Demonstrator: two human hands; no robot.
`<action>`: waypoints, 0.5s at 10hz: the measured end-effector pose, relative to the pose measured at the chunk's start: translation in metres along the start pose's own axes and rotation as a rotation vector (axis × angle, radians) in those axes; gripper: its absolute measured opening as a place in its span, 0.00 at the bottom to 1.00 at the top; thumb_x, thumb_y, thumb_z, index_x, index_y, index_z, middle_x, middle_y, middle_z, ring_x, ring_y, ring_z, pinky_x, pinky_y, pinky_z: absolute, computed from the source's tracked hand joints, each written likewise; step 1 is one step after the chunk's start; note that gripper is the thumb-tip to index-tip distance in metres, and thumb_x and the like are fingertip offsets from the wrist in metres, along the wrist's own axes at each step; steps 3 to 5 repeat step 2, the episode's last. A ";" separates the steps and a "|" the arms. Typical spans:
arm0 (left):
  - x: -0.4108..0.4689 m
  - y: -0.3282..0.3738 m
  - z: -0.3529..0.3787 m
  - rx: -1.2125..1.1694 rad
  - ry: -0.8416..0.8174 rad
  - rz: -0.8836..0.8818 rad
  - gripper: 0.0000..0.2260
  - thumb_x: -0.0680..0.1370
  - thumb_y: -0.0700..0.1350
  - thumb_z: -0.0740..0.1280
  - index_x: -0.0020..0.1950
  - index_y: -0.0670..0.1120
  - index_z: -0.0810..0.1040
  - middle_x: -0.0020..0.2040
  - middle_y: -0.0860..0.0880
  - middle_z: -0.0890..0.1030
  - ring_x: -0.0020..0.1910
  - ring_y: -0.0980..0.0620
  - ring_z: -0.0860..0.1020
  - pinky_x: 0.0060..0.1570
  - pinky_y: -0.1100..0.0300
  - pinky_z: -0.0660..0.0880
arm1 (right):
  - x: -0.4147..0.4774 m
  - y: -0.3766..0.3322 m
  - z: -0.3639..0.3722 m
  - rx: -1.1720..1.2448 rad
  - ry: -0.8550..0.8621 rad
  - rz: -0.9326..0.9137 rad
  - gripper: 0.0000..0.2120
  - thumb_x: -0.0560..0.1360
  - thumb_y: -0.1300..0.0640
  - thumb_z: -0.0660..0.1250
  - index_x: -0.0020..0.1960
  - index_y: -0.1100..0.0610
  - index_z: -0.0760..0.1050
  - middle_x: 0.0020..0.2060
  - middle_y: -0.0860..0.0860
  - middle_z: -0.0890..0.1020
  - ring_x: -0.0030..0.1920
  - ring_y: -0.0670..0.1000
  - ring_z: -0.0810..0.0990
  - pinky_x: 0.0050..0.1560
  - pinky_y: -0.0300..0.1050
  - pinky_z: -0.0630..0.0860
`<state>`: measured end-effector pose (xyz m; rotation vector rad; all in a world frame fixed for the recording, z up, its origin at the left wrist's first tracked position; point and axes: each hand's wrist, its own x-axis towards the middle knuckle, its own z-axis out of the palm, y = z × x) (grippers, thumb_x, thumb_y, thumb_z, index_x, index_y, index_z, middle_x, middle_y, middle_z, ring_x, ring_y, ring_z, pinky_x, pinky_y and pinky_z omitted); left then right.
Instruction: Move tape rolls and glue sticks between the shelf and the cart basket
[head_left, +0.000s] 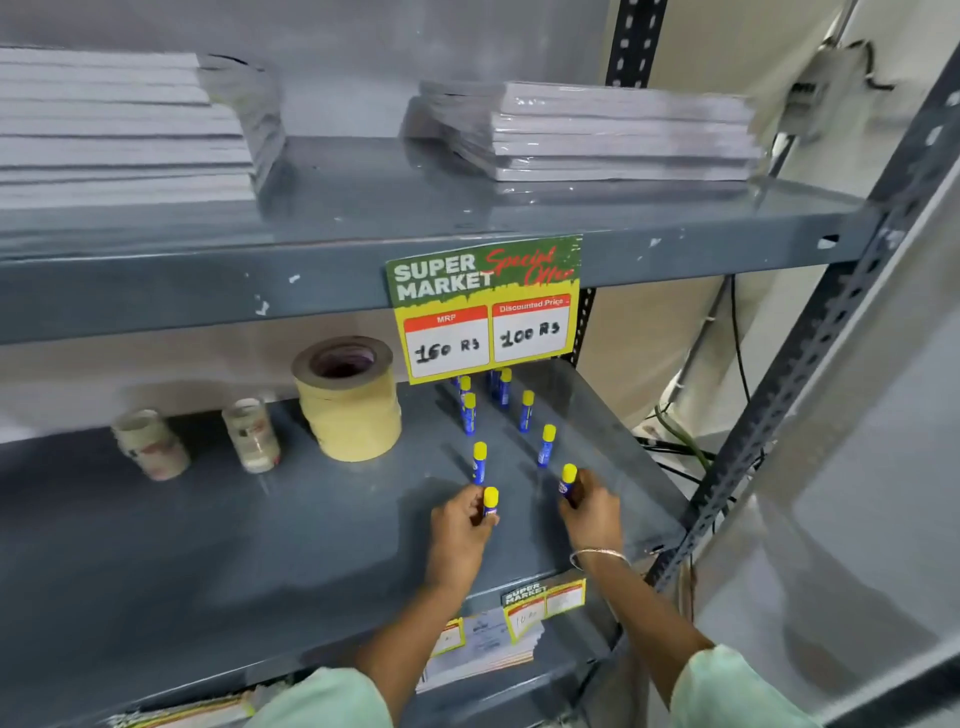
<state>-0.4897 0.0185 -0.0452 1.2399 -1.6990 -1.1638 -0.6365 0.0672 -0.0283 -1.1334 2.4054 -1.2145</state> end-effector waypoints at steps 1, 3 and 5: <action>-0.004 0.003 -0.003 -0.040 -0.015 -0.011 0.11 0.69 0.29 0.69 0.48 0.39 0.79 0.35 0.47 0.80 0.32 0.65 0.79 0.46 0.56 0.77 | -0.005 -0.002 0.001 0.052 -0.011 0.022 0.12 0.70 0.67 0.69 0.53 0.67 0.75 0.46 0.67 0.84 0.49 0.66 0.81 0.48 0.57 0.77; -0.012 0.002 -0.013 -0.091 0.013 -0.008 0.23 0.66 0.31 0.74 0.59 0.40 0.75 0.51 0.45 0.81 0.47 0.62 0.79 0.55 0.54 0.75 | -0.014 -0.003 -0.005 0.208 0.072 0.080 0.25 0.69 0.65 0.72 0.63 0.64 0.70 0.59 0.62 0.79 0.61 0.62 0.76 0.62 0.55 0.74; -0.012 0.002 -0.013 -0.091 0.013 -0.008 0.23 0.66 0.31 0.74 0.59 0.40 0.75 0.51 0.45 0.81 0.47 0.62 0.79 0.55 0.54 0.75 | -0.014 -0.003 -0.005 0.208 0.072 0.080 0.25 0.69 0.65 0.72 0.63 0.64 0.70 0.59 0.62 0.79 0.61 0.62 0.76 0.62 0.55 0.74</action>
